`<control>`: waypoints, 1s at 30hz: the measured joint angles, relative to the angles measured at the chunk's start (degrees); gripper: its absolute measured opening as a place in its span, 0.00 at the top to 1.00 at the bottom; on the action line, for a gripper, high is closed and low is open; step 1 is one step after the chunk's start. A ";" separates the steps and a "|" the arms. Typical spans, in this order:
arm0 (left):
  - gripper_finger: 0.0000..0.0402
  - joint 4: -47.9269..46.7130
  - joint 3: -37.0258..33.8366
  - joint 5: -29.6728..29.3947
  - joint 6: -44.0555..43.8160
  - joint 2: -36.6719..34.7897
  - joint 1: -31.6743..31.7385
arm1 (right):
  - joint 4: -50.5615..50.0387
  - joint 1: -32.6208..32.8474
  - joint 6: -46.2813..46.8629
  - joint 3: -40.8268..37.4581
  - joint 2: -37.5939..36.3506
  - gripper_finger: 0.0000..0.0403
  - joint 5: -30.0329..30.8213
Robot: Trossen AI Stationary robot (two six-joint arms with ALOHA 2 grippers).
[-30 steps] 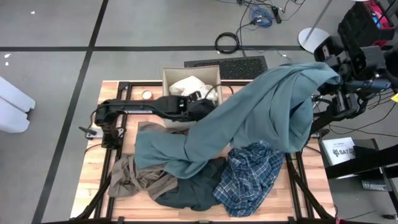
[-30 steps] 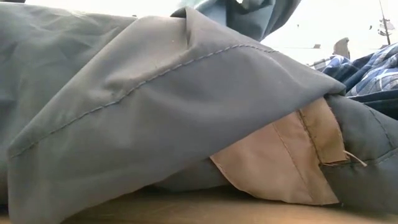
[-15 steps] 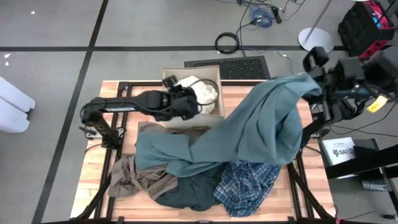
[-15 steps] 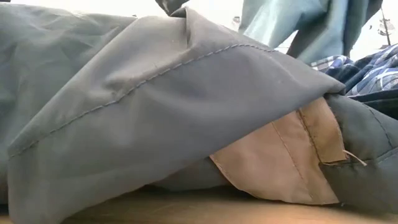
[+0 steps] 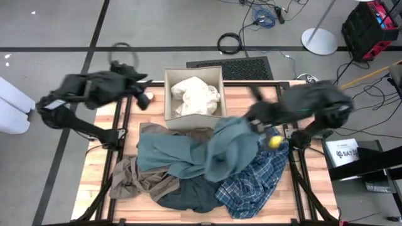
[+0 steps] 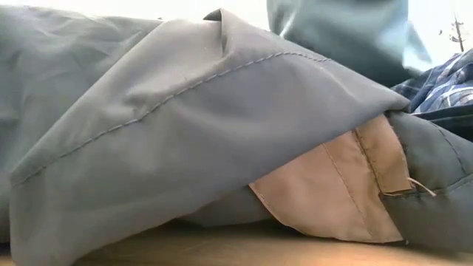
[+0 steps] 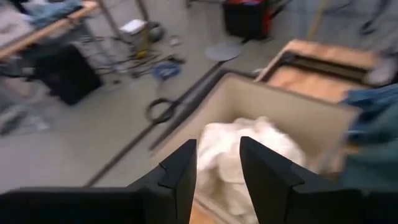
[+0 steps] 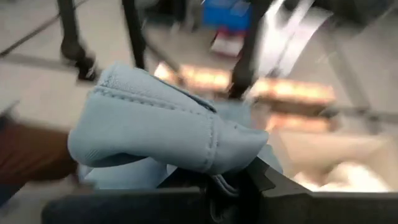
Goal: Sort clothes
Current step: Put the green pants into the laundry bin
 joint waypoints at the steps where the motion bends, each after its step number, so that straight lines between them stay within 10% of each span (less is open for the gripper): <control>1: 0.67 0.02 0.00 1.73 -0.34 -1.22 -0.15 | -0.74 -1.25 0.21 -0.04 1.67 0.94 -2.51; 11: 0.67 0.43 -4.69 6.97 -1.39 -7.25 -3.82 | -3.61 -8.60 0.44 -0.13 17.33 0.94 -13.11; 30: 0.67 2.42 -11.80 9.90 -2.01 -11.02 -10.34 | -9.84 -7.77 6.14 -0.34 31.65 0.95 2.16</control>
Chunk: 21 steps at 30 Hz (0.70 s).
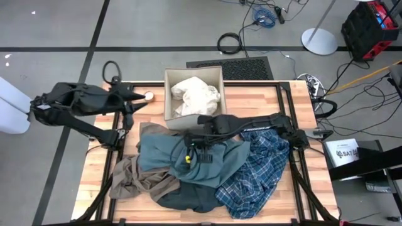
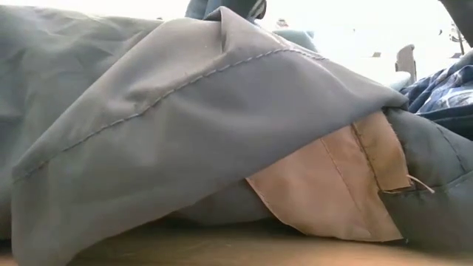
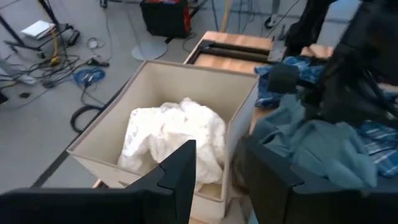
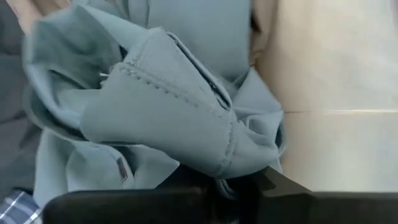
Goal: Sort clothes
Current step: Put the green pants into the laundry bin
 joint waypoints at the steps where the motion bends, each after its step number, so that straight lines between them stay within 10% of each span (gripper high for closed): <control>1: 0.67 0.02 0.00 -0.02 -0.50 -0.45 -0.53 | 0.31 0.00 -0.07 -0.55 -1.07 0.95 0.06; 7: 0.67 -0.05 0.02 0.07 -1.34 -1.64 -3.20 | 13.53 0.00 0.13 -15.81 -7.91 0.93 -0.19; 14: 0.67 -0.03 0.02 0.31 -2.30 -1.42 -5.41 | 56.17 -0.08 4.54 -47.11 -17.36 0.92 -7.03; 21: 0.67 1.60 0.02 0.28 -2.02 -1.45 -5.64 | 62.56 0.67 10.25 -52.39 -19.31 0.79 -9.54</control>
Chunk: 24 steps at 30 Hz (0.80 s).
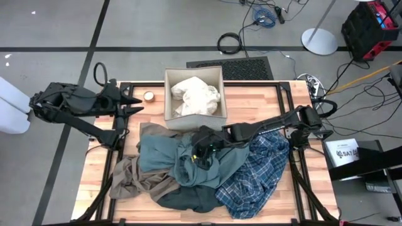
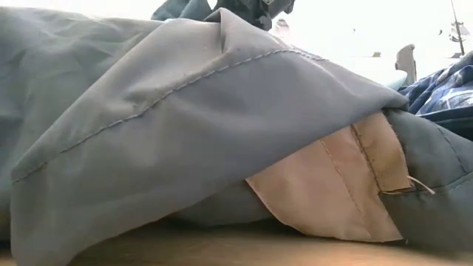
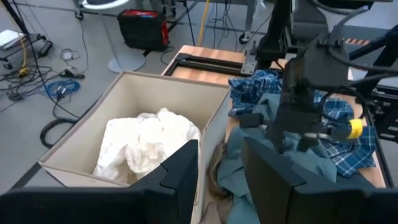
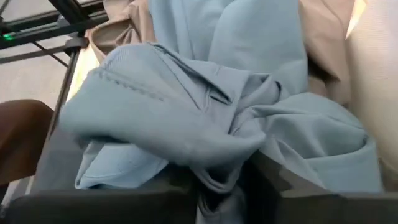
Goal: Sort clothes
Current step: Put the green pants into the laundry bin
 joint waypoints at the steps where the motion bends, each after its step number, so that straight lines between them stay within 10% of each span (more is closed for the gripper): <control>1: 0.67 0.06 0.00 -0.06 0.12 -0.01 0.00 | 0.47 0.32 0.55 -0.02 0.02 0.75 0.02; 13: 0.67 1.41 0.00 -1.53 0.27 0.01 0.00 | 4.47 5.93 -2.41 0.06 2.38 0.26 7.71; 24: 0.67 1.75 0.00 -1.57 -0.16 0.01 0.00 | 10.83 8.44 -13.66 3.25 14.00 0.22 18.09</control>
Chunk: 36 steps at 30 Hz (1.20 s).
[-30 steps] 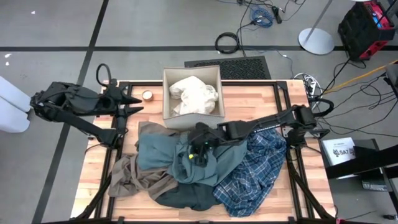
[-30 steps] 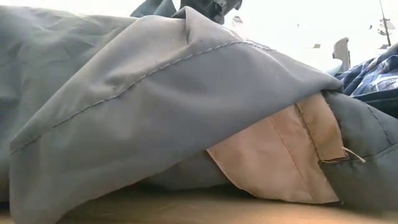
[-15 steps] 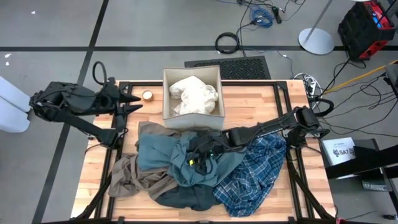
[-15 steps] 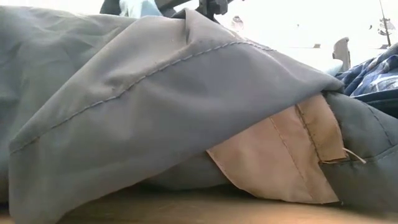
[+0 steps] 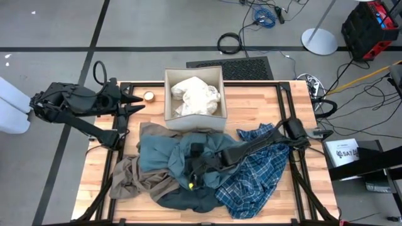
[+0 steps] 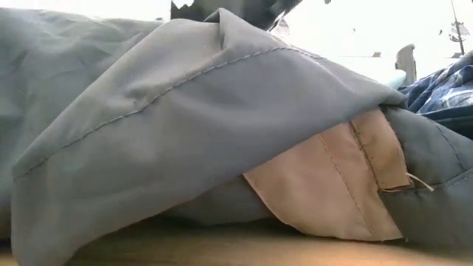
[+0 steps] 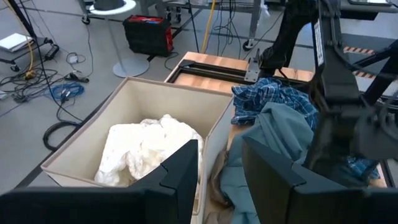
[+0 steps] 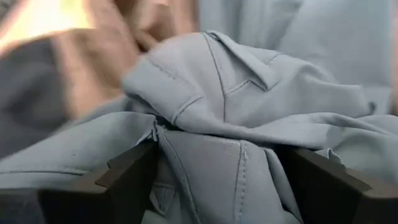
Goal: Sort clothes
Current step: Put the green pants into the laundry bin
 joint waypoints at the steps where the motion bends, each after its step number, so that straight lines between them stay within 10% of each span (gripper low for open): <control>1: 0.67 0.03 0.00 -0.05 -0.05 0.00 0.00 | 0.02 0.00 -0.55 0.80 1.12 0.22 2.27; 14: 0.67 1.84 0.02 -0.26 0.28 0.00 0.00 | -13.86 -1.47 3.92 14.69 16.38 0.24 4.26; 19: 0.67 1.84 0.02 -0.40 0.37 -0.02 0.00 | -16.31 -1.44 7.96 15.30 17.24 0.44 4.10; 25: 0.67 1.89 0.02 -0.42 1.35 0.00 0.00 | -18.60 -1.44 7.39 15.15 15.86 0.93 3.35; 36: 0.67 2.11 0.04 -0.42 1.49 -0.02 0.00 | -24.94 -1.22 7.41 14.64 0.76 0.95 2.90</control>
